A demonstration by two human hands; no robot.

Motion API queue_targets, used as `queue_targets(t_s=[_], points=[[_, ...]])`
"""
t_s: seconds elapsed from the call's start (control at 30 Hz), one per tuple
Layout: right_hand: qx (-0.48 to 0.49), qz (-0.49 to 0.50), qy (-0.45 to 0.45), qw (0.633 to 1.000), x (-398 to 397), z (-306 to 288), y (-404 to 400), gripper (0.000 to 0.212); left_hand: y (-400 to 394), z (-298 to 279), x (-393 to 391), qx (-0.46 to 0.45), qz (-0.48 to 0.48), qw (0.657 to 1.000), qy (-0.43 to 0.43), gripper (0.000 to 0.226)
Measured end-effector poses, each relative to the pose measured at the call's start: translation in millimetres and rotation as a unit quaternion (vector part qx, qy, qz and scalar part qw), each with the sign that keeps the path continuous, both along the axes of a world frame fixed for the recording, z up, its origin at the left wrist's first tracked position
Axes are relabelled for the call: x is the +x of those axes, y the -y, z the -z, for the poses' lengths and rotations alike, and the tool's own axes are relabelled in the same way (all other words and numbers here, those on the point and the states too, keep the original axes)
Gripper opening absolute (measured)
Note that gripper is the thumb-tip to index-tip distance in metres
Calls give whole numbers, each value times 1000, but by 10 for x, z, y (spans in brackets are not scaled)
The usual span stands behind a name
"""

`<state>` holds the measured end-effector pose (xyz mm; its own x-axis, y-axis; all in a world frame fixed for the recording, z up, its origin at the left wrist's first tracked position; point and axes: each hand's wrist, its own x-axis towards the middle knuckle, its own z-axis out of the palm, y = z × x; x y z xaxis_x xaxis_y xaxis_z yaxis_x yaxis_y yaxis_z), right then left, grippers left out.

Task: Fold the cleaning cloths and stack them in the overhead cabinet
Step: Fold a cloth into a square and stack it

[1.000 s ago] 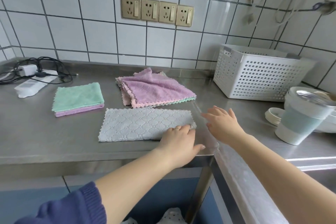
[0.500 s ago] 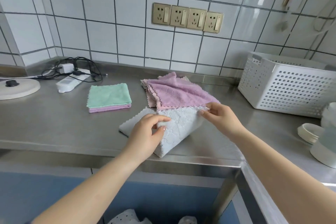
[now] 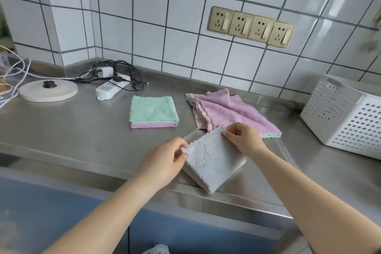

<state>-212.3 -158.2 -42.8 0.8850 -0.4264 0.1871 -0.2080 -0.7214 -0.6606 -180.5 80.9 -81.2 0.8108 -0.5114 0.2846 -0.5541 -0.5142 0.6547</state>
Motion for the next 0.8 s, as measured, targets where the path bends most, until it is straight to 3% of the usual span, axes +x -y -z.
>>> queue_targets(t_s=[0.1,0.23,0.37,0.6,0.7,0.8], points=[[-50,-6,-36,998,153,20,-67,10,-57,-12,109,28,-8,1000,3,12],[-93,-20,-55,994,342,45,-162,7,-101,-27,255,-1,-21,1000,-5,9],[-198,-36,-73,977,484,101,-231,16,-134,-46,371,-2,-31,1000,-2,9],[-227,-25,-81,970,588,171,-229,19,-110,-39,454,78,-44,995,52,16],[-235,-27,-83,968,598,172,-244,20,-126,-19,430,122,-47,982,133,22],[-208,-36,-91,973,593,153,-241,20,-118,-46,344,174,55,973,141,46]])
